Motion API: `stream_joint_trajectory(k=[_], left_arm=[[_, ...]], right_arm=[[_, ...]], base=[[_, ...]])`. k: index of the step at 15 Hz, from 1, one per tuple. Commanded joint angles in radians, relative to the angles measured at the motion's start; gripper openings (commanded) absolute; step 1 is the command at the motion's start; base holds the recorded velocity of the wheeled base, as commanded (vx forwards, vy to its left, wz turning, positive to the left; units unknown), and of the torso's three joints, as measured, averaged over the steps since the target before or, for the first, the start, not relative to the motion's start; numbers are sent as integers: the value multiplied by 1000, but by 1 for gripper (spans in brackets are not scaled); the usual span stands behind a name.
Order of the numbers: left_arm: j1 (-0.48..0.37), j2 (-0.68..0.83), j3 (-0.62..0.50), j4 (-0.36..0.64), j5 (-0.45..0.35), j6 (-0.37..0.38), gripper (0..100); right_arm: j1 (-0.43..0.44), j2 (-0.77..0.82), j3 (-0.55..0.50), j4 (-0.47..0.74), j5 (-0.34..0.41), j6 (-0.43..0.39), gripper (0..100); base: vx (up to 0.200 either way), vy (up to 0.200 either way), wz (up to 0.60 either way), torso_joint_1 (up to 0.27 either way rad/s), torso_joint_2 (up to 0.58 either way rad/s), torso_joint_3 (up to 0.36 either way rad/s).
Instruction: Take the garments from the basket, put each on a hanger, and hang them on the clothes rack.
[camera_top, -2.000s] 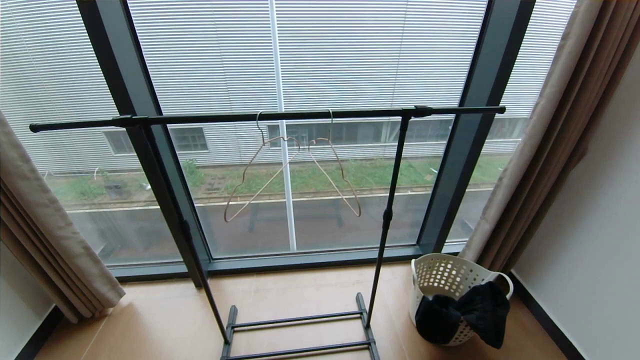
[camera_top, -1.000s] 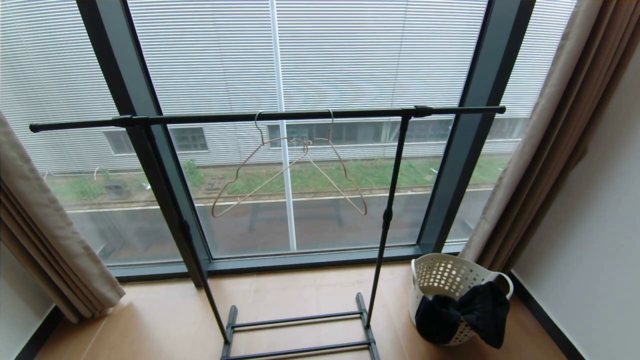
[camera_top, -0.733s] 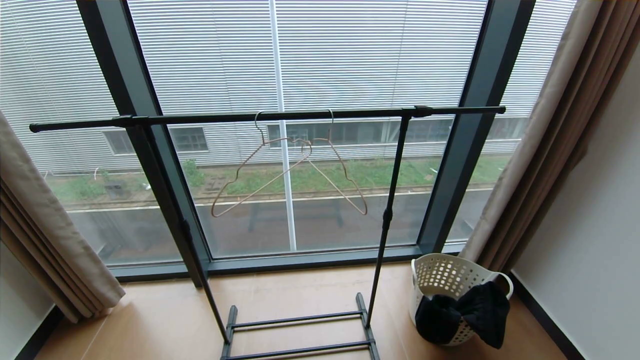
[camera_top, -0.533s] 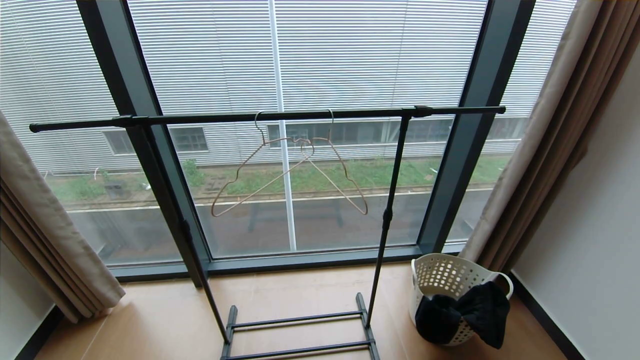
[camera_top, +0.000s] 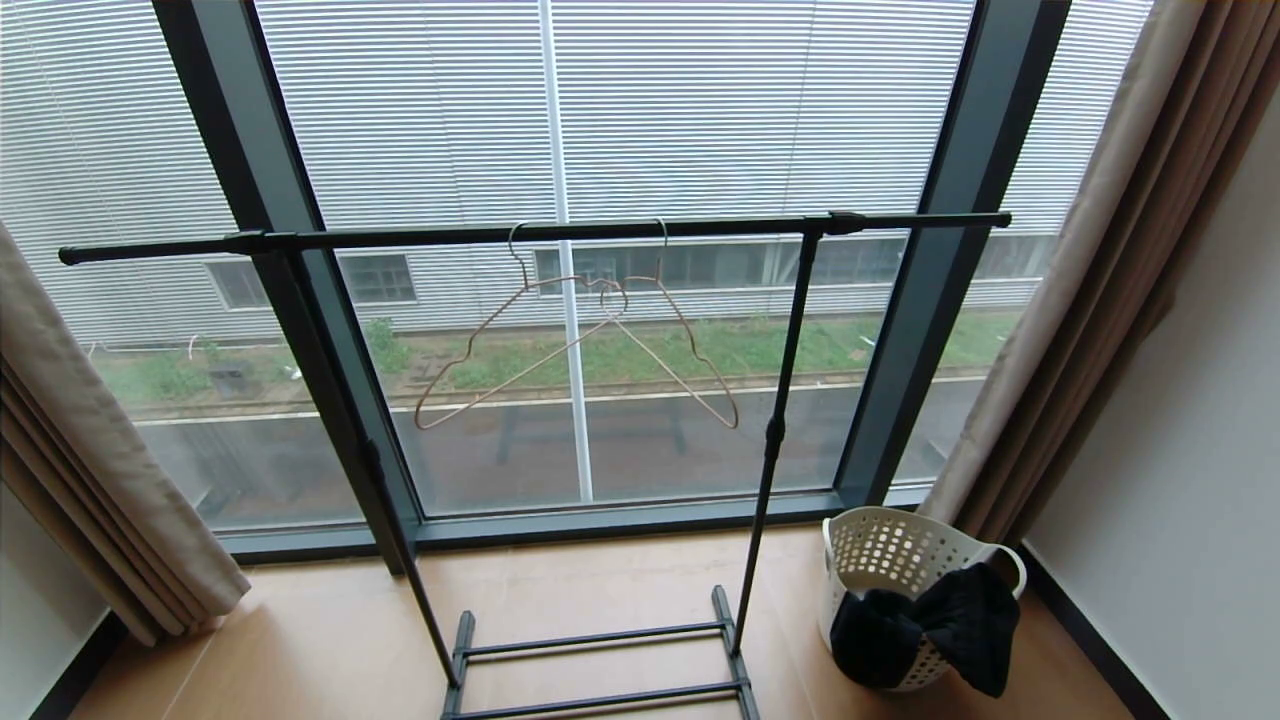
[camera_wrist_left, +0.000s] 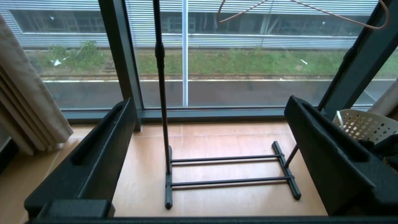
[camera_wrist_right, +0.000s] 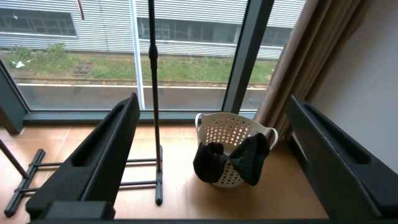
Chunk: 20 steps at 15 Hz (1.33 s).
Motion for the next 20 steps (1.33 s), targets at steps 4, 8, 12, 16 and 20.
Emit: stream_joint_trajectory(k=[4,8,12,16,20], left_arm=[[-1,1,2,1,-8,38,100],[-1,1,2,0,-5,35,100],[0,1,2,0,-6,32,100],[0,1,2,0,-5,30,100],[-1,1,3,1,-9,36,100]], right_arm=[[0,1,0,0,4,0,100],[0,1,0,0,4,0,100],[0,1,0,0,42,0,100],[0,1,0,-1,44,0,100],[0,1,0,0,44,0,100]], base=[[0,0,0,0,0,0],[0,0,0,0,0,0],[0,0,0,-105,237,120],[0,0,0,-168,363,189],[0,0,0,-188,408,216]])
